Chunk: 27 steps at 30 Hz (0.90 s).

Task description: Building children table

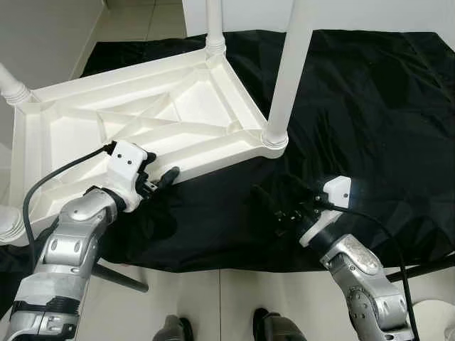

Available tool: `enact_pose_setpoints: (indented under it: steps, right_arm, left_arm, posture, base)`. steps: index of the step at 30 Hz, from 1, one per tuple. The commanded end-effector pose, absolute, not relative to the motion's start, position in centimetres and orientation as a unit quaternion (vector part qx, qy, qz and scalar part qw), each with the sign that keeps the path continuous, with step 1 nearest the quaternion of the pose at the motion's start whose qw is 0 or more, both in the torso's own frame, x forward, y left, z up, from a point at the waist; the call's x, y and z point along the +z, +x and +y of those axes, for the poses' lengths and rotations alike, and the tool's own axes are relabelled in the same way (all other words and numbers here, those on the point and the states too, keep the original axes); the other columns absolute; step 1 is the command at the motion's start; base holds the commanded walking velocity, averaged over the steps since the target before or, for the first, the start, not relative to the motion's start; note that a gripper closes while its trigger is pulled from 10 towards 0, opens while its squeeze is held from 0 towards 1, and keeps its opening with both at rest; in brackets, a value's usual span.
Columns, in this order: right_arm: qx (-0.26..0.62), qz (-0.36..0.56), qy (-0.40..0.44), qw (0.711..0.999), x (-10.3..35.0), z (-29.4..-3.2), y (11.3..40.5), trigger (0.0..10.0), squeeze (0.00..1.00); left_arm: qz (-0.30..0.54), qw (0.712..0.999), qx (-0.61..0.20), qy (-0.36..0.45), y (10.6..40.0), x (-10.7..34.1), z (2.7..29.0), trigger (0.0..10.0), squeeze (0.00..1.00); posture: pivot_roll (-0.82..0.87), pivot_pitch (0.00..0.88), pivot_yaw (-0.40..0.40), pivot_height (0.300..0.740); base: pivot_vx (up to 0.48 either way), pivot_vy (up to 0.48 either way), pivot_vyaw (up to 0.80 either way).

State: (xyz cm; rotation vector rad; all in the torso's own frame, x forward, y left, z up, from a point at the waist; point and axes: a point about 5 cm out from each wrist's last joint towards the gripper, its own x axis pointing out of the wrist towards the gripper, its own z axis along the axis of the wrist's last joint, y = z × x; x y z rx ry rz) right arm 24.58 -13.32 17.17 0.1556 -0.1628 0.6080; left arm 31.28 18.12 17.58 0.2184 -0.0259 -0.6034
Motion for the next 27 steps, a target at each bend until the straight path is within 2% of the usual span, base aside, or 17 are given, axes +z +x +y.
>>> enact_pose_setpoints:
  steps: [1, 4, 9, 14, 21, 25, 27]
  right_arm:
    - [0.303, -0.071, 0.083, 0.947, 16.9, -13.0, 24.3, 10.0, 0.0]
    - [0.302, -0.071, 0.08, 0.947, 17.0, -13.0, 24.4, 10.0, 0.0]
    - [0.3, -0.072, 0.077, 0.948, 17.1, -13.1, 24.5, 10.0, 0.0]
    - [0.299, -0.072, 0.076, 0.948, 17.1, -13.2, 24.7, 10.0, 0.0]
    - [0.3, -0.078, 0.072, 0.948, 17.2, -12.9, 24.9, 10.0, 0.0]
    - [0.298, -0.079, 0.072, 0.949, 17.2, -12.9, 25.1, 10.0, 0.0]
    - [0.298, -0.079, 0.073, 0.949, 17.2, -12.9, 25.1, 10.0, 0.0]
  left_arm:
    - [0.004, 0.928, -0.359, 0.1, 30.6, 17.0, 17.8, 10.0, 0.0]
    - [0.014, 0.926, -0.353, 0.134, 30.5, 16.6, 18.2, 10.0, 0.0]
    - [0.02, 0.926, -0.352, 0.136, 30.4, 16.6, 18.7, 10.0, 0.0]
    - [0.041, 0.907, -0.39, 0.157, 29.2, 15.8, 19.6, 10.0, 0.0]
    - [0.039, 0.897, -0.413, 0.151, 28.6, 15.7, 19.1, 10.0, 0.0]
    - [0.01, 0.904, -0.413, 0.108, 29.0, 17.5, 18.9, 10.0, 0.0]
    - [0.013, 0.9, -0.419, 0.123, 29.0, 17.3, 18.7, 10.0, 0.0]
  posture:
    - [-0.14, 0.218, 0.074, 0.74]
    - [-0.14, 0.219, 0.073, 0.74]
    - [-0.14, 0.218, 0.07, 0.74]
    - [-0.13, 0.211, 0.069, 0.74]
    - [-0.13, 0.208, 0.076, 0.74]
    - [-0.13, 0.206, 0.079, 0.74]
    - [-0.13, 0.204, 0.08, 0.74]
  base:
    - [0.0, 0.0, 0.0]
    - [0.0, 0.0, 0.0]
    - [0.0, 0.0, 0.0]
    - [0.0, 0.0, 0.0]
    - [0.0, 0.0, 0.0]
    - [0.0, 0.0, 0.0]
    - [0.0, 0.0, 0.0]
